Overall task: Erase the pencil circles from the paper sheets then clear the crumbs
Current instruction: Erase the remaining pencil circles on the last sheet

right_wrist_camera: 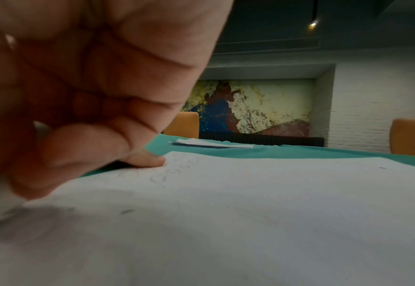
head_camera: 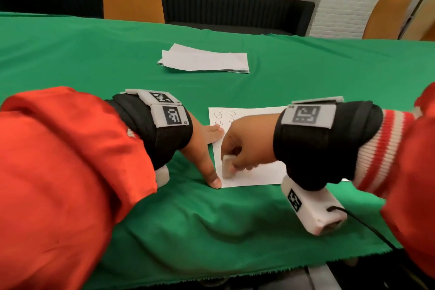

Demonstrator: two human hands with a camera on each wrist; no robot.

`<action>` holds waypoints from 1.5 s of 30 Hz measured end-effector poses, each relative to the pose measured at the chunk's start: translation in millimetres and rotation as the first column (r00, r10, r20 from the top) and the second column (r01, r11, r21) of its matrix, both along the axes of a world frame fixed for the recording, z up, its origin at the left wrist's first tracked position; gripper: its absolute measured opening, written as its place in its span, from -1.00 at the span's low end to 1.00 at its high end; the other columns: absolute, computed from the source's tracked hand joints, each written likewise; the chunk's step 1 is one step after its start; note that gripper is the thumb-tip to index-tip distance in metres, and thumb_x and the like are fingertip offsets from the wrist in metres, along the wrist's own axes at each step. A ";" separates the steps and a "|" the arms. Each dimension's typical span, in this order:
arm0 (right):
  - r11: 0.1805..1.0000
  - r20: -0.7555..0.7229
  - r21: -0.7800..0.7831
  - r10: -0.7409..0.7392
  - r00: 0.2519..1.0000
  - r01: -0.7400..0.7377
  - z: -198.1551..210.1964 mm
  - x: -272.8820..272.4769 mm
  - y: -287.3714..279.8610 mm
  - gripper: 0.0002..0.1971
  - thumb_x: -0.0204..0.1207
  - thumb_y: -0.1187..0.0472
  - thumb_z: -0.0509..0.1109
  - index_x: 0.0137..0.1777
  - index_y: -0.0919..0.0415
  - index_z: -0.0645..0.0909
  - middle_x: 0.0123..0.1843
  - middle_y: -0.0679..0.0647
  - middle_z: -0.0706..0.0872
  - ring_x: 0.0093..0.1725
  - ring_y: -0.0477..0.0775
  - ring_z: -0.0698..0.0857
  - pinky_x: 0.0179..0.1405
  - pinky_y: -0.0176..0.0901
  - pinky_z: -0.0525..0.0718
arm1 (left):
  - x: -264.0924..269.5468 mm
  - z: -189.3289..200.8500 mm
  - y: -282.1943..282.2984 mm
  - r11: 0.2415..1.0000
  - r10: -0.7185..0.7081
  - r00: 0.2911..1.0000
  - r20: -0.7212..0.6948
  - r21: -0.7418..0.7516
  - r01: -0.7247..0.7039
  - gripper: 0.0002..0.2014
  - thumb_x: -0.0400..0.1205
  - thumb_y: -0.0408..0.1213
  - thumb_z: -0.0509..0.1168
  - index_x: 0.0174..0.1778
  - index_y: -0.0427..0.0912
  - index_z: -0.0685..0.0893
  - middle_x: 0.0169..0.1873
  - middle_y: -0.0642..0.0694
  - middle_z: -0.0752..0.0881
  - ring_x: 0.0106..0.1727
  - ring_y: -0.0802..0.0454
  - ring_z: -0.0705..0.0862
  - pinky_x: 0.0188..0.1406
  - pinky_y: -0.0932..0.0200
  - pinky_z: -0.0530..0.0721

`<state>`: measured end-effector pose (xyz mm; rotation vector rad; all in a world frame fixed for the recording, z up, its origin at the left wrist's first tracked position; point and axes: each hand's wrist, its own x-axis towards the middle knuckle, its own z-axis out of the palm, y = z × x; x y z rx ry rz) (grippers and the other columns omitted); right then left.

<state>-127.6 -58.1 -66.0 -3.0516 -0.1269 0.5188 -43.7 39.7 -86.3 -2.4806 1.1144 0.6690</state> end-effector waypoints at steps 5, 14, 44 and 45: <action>0.996 0.088 -0.061 -0.063 0.994 0.069 0.3 14.4 0.6 -0.85 0.51 0.23 0.35 -0.02 0.15 0.73 -0.30 -0.03 0.67 -0.28 -0.03 0.60 -0.40 -0.38 0.43 | -0.3 1.2 -0.1 1.000 -0.007 1.000 -0.003 -0.010 0.007 0.12 0.38 0.30 0.39 0.67 0.09 -0.19 0.67 0.13 -0.12 0.65 0.06 0.09 0.55 0.08 0.10; 0.998 0.042 -0.020 0.056 0.998 -0.055 -1.7 -7.3 3.8 -0.87 0.48 0.07 0.41 -0.09 0.08 0.73 -0.39 -0.09 0.64 -0.45 -0.19 0.49 -0.41 -0.36 0.42 | 3.2 -3.3 -0.8 1.000 -0.019 1.000 -0.009 -0.023 0.019 0.15 0.35 0.31 0.41 0.68 0.08 -0.19 0.66 0.14 -0.10 0.64 0.07 0.09 0.54 0.11 0.11; 0.984 0.036 -0.121 0.135 0.990 -0.130 -1.4 -15.2 16.8 -0.73 0.53 0.09 0.33 -0.40 0.04 0.45 -0.47 -0.07 0.45 -0.48 -0.16 0.38 -0.43 -0.29 0.36 | 7.5 -6.2 -2.5 0.997 -0.008 1.000 -0.011 -0.071 0.007 0.18 0.32 0.28 0.45 0.68 0.03 -0.15 0.67 0.07 -0.02 0.63 0.02 0.15 0.53 0.11 0.15; 0.984 0.025 -0.117 0.140 0.990 -0.136 0.5 -16.6 17.2 -0.77 0.52 0.08 0.34 -0.37 0.04 0.49 -0.46 -0.08 0.46 -0.47 -0.16 0.39 -0.40 -0.25 0.39 | 8.7 -7.2 -3.0 0.998 -0.012 1.000 -0.012 -0.065 0.012 0.20 0.29 0.30 0.46 0.68 0.04 -0.14 0.67 0.07 -0.04 0.63 0.02 0.15 0.54 0.10 0.14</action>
